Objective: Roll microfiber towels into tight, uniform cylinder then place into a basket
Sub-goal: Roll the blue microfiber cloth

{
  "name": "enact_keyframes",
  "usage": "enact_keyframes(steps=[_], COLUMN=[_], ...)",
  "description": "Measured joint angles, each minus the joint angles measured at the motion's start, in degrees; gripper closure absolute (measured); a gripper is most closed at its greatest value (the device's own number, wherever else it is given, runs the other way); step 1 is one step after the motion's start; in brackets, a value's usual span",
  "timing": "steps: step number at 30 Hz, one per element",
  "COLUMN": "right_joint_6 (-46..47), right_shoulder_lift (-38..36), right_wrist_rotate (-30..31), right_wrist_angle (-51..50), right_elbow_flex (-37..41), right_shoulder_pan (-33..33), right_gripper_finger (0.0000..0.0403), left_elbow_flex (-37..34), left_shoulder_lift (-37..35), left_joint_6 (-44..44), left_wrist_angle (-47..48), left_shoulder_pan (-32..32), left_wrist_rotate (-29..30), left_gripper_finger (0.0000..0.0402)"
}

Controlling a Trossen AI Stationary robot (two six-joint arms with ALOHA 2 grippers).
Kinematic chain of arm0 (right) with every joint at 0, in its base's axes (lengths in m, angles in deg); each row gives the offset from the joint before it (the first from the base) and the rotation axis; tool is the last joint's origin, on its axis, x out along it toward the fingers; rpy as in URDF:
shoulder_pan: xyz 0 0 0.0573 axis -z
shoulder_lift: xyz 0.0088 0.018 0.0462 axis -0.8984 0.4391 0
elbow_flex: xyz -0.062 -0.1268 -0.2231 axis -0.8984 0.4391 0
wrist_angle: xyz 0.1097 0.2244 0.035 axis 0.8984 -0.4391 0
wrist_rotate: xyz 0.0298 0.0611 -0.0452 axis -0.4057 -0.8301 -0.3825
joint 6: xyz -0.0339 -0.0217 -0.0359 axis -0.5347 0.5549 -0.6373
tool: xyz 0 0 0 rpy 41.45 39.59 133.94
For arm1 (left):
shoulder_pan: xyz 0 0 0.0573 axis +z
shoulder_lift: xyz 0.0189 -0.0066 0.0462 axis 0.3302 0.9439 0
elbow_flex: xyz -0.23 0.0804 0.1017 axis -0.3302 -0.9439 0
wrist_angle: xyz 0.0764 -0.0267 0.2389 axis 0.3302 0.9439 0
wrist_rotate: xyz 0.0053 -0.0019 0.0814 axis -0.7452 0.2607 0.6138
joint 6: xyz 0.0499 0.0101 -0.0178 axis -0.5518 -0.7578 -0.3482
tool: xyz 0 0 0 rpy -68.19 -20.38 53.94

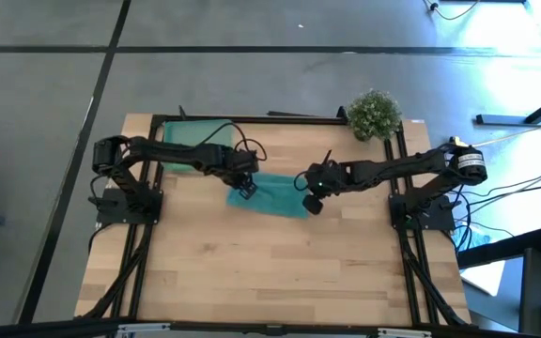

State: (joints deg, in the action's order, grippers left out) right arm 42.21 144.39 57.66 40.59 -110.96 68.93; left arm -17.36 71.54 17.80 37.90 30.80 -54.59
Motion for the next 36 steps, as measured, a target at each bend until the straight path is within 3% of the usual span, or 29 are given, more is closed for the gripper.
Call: enact_keyframes(steps=[8, 19, 22, 28, 32, 36], right_joint_6=[1.5, 1.5, 1.4, 1.5, 3.3, 7.9], right_shoulder_lift=[0.1, 0.1, 0.1, 0.1, 0.1, 1.1], right_wrist_rotate=[-0.6, -0.4, -4.4, -17.2, -17.1, -16.4], right_wrist_angle=[-0.2, -0.8, -1.0, 1.7, 3.3, 11.5], right_elbow_flex=[0.1, -2.9, -5.9, -5.3, -2.3, 2.2], right_shoulder_pan=[0.1, 1.4, 1.7, -0.8, -3.3, -4.4], right_gripper_finger=[0.0359, 0.0249, 0.0228, 0.0217, 0.0223, 0.023], left_elbow_flex=[0.0, 0.0, 0.0, -0.2, -3.6, -8.2], left_shoulder_lift=[0.0, 0.0, -0.1, -0.1, 0.2, 0.2], left_joint_6=[-1.4, -1.7, -2.4, -9.4, -12.1, -12.0], left_wrist_angle=[-3.6, -4.0, -4.0, -2.2, -3.3, -8.5], left_shoulder_pan=[1.3, 2.3, 3.6, 2.1, -0.7, -2.3], left_wrist_rotate=[0.8, 3.6, 1.5, -7.4, -7.2, -7.0], left_gripper_finger=[0.0366, 0.0307, 0.0306, 0.0305, 0.0305, 0.0305])
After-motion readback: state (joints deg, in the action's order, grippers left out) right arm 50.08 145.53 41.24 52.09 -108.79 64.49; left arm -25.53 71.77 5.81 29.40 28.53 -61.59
